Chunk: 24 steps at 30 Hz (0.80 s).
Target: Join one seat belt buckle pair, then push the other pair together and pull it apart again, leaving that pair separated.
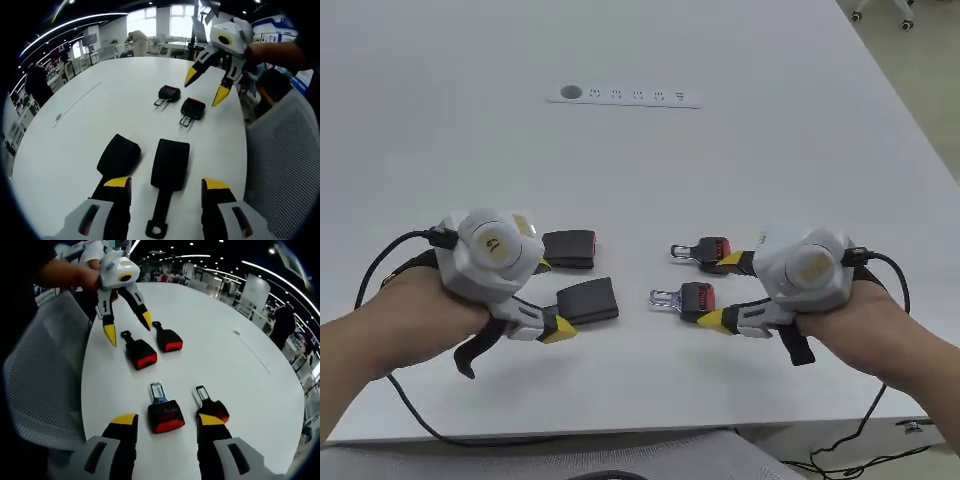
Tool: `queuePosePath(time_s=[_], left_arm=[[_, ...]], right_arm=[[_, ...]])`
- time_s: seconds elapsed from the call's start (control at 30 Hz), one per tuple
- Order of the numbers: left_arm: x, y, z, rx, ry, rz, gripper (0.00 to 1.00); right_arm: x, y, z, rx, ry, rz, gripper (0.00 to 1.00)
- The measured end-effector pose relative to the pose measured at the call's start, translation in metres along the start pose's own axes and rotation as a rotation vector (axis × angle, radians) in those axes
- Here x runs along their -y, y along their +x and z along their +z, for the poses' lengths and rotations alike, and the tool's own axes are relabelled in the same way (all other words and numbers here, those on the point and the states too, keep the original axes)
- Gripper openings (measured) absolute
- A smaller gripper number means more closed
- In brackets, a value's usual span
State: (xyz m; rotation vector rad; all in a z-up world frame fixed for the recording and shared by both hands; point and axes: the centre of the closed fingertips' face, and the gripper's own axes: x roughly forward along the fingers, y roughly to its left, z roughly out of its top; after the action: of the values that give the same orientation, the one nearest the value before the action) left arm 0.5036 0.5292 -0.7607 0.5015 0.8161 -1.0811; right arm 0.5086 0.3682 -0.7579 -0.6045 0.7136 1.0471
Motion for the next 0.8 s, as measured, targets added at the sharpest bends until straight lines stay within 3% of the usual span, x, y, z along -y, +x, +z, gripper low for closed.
queuePosePath(time_s=[0.07, 0.13, 0.37, 0.57, 0.8], left_arm=[[-0.001, 0.005, -0.001, -0.011, 0.021, -0.008, 0.57], [0.001, 0.006, 0.000, -0.017, 0.028, -0.021, 0.57], [0.004, 0.015, 0.000, -0.030, 0.040, -0.055, 0.51], [0.007, 0.024, -0.001, -0.045, 0.098, -0.093, 0.45], [0.006, 0.027, -0.002, -0.061, 0.125, -0.111, 0.38]], right_arm=[[-0.006, 0.001, -0.001, -0.009, -0.006, 0.041, 0.39], [-0.007, 0.002, -0.001, -0.014, -0.025, 0.049, 0.34], [-0.006, 0.006, -0.002, -0.042, -0.050, 0.071, 0.36], [-0.005, 0.015, -0.010, -0.077, -0.074, 0.111, 0.35], [-0.006, 0.020, -0.015, -0.109, -0.092, 0.148, 0.32]])
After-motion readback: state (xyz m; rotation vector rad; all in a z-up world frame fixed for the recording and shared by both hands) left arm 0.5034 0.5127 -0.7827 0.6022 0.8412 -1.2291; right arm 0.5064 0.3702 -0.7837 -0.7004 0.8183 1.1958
